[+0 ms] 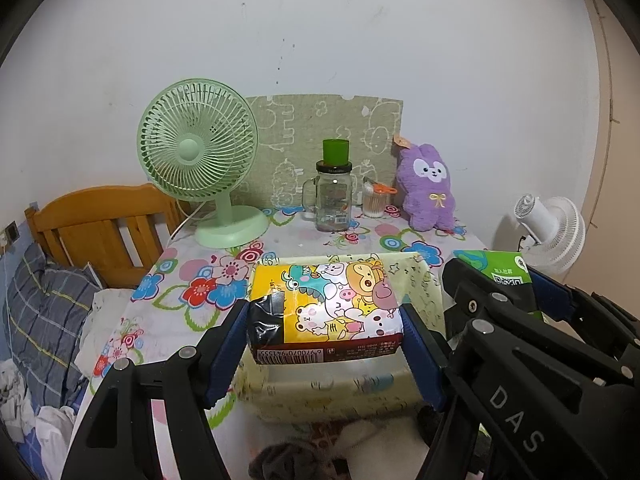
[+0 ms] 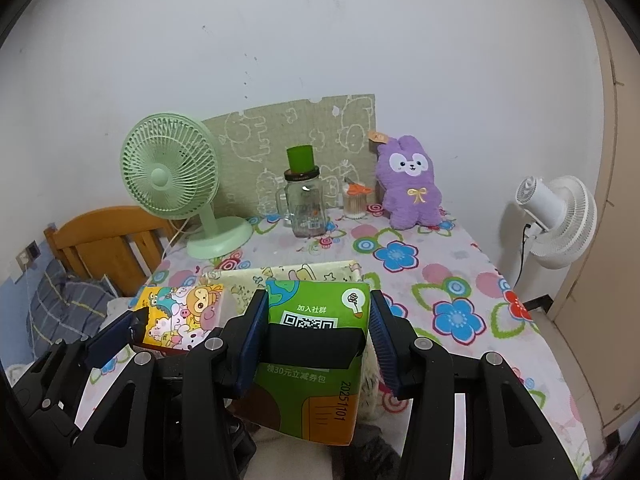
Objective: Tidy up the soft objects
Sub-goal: 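Carry both boxes over the fabric storage box while the left gripper releases the yellow box inside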
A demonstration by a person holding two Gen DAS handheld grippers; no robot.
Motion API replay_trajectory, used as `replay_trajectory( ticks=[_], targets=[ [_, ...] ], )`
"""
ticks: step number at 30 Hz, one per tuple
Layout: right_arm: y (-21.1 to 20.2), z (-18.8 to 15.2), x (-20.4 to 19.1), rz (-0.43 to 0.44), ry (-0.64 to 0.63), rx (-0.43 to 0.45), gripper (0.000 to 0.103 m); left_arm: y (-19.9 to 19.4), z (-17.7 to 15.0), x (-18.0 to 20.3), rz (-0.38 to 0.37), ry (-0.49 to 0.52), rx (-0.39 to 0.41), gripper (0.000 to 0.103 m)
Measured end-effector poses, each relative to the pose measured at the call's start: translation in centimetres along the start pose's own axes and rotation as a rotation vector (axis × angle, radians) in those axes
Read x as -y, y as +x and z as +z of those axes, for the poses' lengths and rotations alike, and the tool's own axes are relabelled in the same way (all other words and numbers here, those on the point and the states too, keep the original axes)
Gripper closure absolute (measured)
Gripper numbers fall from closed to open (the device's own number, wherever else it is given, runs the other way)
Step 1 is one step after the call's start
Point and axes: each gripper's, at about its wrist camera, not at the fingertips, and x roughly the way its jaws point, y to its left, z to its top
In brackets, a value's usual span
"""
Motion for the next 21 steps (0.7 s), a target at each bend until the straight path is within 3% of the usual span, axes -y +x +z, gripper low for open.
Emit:
replay_trajectory(
  ticks=[21],
  targets=[
    [8.3, 1.0, -0.5, 0.0, 0.024, -0.067, 0.051, 7.9, 1.2, -1.4, -0.022, 0.002, -0.093, 0.027]
  ],
)
